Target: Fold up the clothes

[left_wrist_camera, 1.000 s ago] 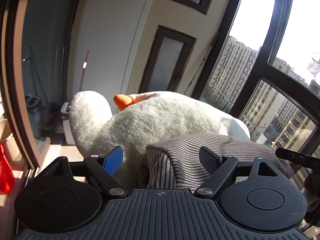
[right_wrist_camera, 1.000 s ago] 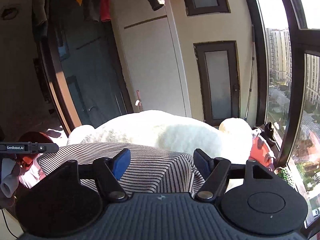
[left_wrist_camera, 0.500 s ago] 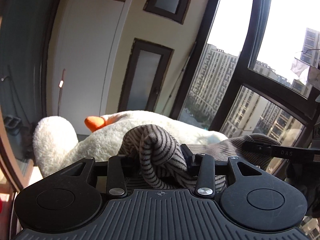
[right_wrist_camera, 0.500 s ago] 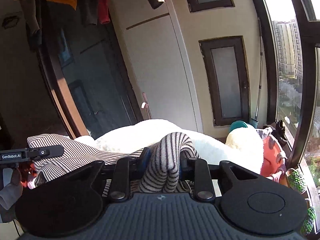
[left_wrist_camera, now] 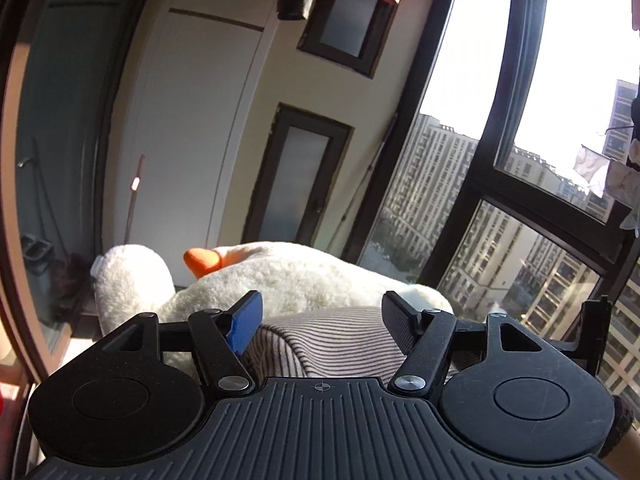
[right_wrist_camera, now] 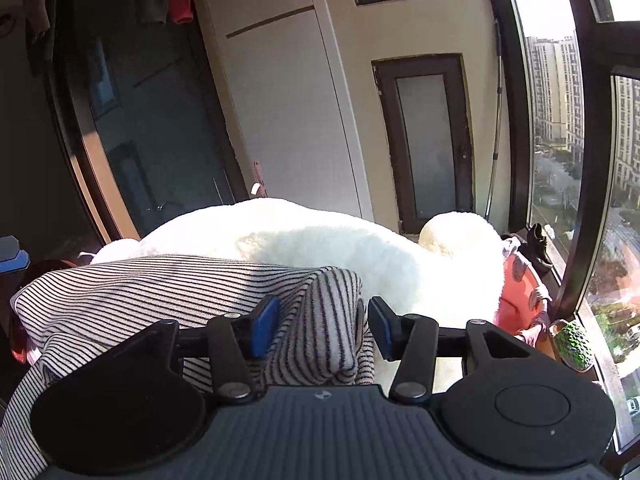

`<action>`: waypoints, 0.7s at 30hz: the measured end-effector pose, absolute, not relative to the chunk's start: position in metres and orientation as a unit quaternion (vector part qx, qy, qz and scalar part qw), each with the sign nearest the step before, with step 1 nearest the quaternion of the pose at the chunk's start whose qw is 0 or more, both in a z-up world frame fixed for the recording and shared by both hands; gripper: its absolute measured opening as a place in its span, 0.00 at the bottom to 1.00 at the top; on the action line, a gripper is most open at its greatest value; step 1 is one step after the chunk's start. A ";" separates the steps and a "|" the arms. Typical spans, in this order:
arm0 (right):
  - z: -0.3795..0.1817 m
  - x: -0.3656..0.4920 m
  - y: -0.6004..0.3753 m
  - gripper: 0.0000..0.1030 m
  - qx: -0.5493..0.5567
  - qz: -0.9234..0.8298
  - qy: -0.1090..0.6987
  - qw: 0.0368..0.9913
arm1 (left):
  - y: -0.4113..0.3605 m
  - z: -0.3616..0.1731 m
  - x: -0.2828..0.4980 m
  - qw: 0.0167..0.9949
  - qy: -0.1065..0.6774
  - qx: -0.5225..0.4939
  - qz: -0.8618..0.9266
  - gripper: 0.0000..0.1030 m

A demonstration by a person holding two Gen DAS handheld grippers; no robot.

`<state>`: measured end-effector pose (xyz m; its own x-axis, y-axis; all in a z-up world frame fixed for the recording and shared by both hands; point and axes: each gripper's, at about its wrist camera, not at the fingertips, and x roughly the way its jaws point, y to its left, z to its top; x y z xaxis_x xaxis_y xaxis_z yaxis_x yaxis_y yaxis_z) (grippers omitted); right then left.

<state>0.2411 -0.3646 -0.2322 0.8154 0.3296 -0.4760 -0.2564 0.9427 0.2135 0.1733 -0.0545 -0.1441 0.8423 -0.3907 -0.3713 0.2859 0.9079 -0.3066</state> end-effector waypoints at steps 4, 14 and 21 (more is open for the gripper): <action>-0.221 0.232 -0.357 0.54 0.029 0.136 0.245 0.959 | -0.083 -0.172 0.192 0.942 0.277 -0.079 -0.172 0.77; -0.170 0.181 -0.337 0.62 0.038 0.212 0.177 0.960 | -0.097 -0.190 0.210 0.935 0.307 -0.057 -0.166 0.90; -0.226 0.188 -0.306 0.71 -0.032 0.202 0.262 0.943 | -0.098 -0.191 0.209 0.933 0.309 -0.056 -0.175 0.91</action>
